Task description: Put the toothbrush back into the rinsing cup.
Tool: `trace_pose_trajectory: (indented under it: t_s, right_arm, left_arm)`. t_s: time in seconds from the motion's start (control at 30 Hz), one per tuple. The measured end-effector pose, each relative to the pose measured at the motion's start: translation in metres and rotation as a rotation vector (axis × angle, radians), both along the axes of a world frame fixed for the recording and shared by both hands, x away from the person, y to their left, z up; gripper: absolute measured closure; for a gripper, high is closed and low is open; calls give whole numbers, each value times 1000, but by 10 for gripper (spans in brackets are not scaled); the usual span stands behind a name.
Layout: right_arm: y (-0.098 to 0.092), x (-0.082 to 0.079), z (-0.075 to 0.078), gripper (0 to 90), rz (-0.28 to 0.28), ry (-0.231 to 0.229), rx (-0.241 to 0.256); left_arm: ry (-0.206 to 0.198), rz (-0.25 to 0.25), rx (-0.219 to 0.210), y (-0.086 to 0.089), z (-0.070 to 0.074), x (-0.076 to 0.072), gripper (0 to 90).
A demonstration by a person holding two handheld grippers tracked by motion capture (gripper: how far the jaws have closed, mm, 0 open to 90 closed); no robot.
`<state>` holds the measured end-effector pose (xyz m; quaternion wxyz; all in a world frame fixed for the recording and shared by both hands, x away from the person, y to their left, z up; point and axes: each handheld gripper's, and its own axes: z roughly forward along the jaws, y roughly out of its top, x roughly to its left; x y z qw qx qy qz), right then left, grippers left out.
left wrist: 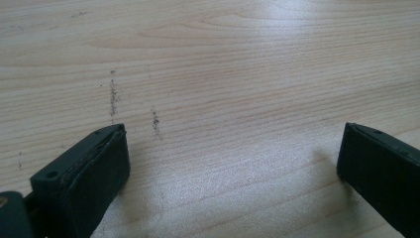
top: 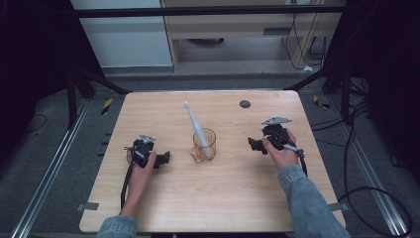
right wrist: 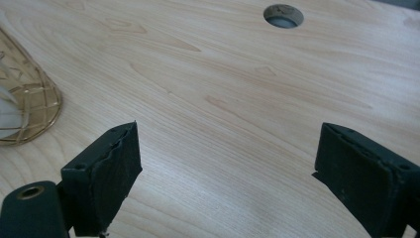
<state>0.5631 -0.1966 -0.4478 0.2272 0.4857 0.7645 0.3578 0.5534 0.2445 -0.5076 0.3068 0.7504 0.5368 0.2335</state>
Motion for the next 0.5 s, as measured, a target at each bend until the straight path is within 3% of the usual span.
trace_pose_trajectory:
  t_s: [0.5]
  right_arm:
    - [-26, 11, -26, 105, -58, 68, -9]
  left_arm:
    - [0, 0, 0, 0, 0, 0, 0]
